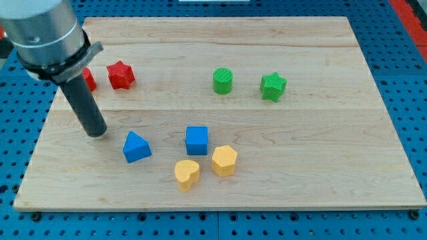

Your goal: Push the blue blocks above the yellow blocks

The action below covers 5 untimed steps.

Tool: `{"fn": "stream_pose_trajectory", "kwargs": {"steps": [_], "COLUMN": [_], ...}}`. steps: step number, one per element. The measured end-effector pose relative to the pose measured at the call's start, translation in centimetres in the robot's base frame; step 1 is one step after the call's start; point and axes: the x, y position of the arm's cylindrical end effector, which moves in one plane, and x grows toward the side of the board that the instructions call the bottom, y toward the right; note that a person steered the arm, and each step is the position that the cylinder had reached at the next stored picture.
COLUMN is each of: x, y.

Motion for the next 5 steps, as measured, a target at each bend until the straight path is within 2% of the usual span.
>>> {"fn": "stream_pose_trajectory", "kwargs": {"steps": [1, 2, 3, 4, 5], "x": [0.0, 0.3, 0.6, 2.7, 4.7], "y": [4.9, 6.9, 4.9, 3.3, 8.8]}}
